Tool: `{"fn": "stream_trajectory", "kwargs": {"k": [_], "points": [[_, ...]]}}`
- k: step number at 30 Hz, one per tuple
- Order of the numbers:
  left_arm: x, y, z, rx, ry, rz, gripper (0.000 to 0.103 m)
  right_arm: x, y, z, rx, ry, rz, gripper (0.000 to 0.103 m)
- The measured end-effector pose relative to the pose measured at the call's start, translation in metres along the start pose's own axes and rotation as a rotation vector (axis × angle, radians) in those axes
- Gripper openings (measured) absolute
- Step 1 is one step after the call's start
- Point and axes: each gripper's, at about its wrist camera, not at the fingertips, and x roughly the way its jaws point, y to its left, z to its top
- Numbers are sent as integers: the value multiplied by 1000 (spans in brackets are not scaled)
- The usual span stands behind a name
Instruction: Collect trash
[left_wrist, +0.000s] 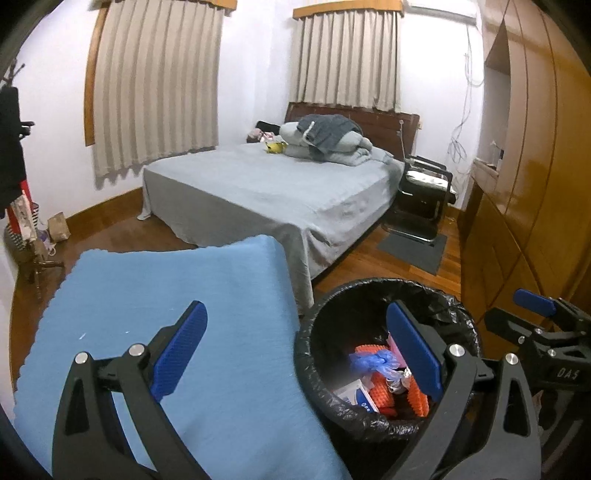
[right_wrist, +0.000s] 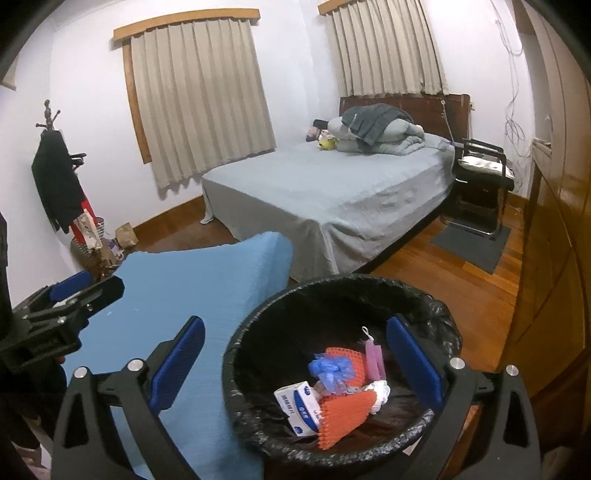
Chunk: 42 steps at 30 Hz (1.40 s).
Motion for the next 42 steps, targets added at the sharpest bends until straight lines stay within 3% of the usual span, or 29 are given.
{"fn": "stream_trajectory", "kwargs": {"k": [15,42], "points": [[-65,3,11,12,-97,40,97,-43,31,15,-32,-68,47,97],[-79,1,11,14,-119,47,97,-48,38,13,-48,-86,49,97]]}}
